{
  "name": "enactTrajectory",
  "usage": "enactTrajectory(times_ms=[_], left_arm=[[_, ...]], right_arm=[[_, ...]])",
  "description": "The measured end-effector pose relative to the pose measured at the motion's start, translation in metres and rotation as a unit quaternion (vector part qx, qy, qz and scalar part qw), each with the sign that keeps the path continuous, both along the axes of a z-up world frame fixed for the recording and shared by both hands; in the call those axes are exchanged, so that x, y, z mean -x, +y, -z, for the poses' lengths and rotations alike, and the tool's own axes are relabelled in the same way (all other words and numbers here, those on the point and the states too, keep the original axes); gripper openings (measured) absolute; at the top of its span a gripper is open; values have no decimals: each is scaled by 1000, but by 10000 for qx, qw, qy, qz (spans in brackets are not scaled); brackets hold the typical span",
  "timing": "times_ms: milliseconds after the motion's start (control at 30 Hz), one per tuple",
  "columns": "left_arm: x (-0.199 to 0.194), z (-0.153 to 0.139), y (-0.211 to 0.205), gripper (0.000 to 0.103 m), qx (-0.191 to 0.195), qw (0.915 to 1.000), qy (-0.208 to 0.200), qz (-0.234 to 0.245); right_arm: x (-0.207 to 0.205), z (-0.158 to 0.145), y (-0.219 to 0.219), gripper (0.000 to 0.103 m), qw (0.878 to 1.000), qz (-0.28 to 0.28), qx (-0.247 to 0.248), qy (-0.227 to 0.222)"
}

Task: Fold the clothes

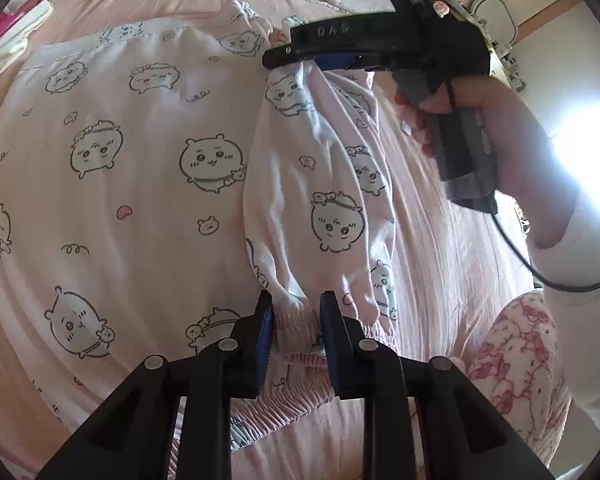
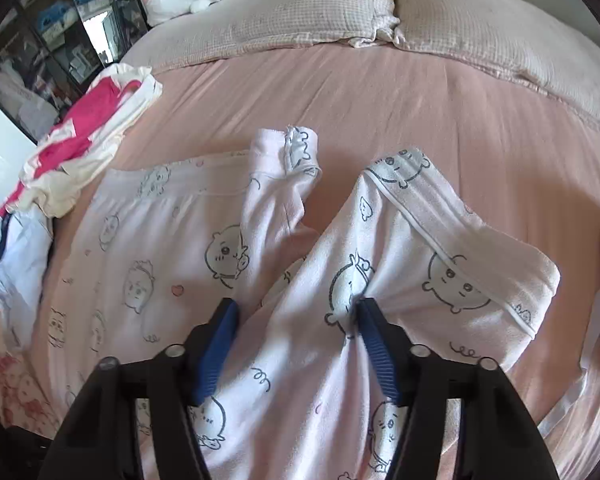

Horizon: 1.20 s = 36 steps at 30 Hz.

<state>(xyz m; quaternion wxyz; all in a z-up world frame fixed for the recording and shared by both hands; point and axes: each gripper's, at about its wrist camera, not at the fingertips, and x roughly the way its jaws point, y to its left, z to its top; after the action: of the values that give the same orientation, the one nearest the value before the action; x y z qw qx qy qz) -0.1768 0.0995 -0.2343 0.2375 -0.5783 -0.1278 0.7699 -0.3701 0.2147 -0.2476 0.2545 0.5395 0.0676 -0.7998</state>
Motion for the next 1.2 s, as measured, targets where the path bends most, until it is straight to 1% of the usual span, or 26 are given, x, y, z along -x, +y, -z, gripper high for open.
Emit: enactTrajectory(times_ms=[33,100,133,167,233,300,333,367,400,433,467,500,567,633,667,767,800,867,933,1000,1033,1133,1200], left_arm=[[0,-2,-1,16,-51,10000,31,16],[-2,-8,-3,16,-80,9999,82,10],[-3,-11,-4,16,-84,9999,95,10],[-4,-14,-5,16,-41,9999,111,16],[-6,-20,-8,16,138,9998,166,58],[-3,-26,-13,16,262,9994,180,151],[-1,-29,-18,17,259,9994,164,166],[2,-32,-23,18,302,9993,146,182],[6,-35,-28,26,426,9988,188,142],[9,-39,-33,44,555,9981,249,77],[14,-41,-38,56,653,9974,293,19],[17,-45,-42,66,699,9969,356,-17],[25,-54,-52,66,754,9956,555,4],[35,-61,-56,66,945,9924,786,20],[41,-64,-57,66,1087,9901,880,65],[57,-64,-45,66,1624,9792,1155,379],[62,-62,-42,66,1674,9776,1191,458],[70,-54,-42,66,1509,9808,1132,493],[82,-45,-41,66,1230,9870,956,404],[88,-38,-41,66,1049,9903,847,322],[93,-36,-40,66,910,9923,788,291],[114,-29,-32,66,447,9961,679,337],[129,-26,-21,66,260,9960,707,477]], right_arm=[[-3,-1,2,31,10000,42,44,67],[-5,-7,11,9,9993,207,323,0],[-6,-11,11,8,9991,224,350,33],[-8,-18,7,8,9994,164,275,135],[-12,-31,0,8,9993,43,125,338],[-20,-46,-12,8,9979,-55,-62,641],[-25,-53,-17,8,9970,-116,-121,754],[-31,-56,-20,8,9969,-206,-103,756],[-37,-59,-22,15,9969,-291,-91,723],[-43,-58,-23,36,9972,-322,-95,669],[-51,-58,-20,47,9972,-275,-110,684],[-59,-59,-15,62,9972,-203,-106,719],[-78,-69,2,63,9960,137,11,883],[-102,-80,19,63,9935,509,271,986],[-116,-84,26,64,9927,610,419,955],[-156,-85,31,69,9925,618,694,789],[-170,-80,25,72,9941,461,640,742],[-191,-66,10,73,9965,153,402,718],[-205,-51,-2,73,9979,-74,199,607],[-210,-44,-9,73,9986,-200,246,420],[-212,-42,-13,73,9986,-256,224,404],[-217,-44,-21,73,9967,-383,-42,713],[-219,-43,-26,72,9961,-467,0,743]])
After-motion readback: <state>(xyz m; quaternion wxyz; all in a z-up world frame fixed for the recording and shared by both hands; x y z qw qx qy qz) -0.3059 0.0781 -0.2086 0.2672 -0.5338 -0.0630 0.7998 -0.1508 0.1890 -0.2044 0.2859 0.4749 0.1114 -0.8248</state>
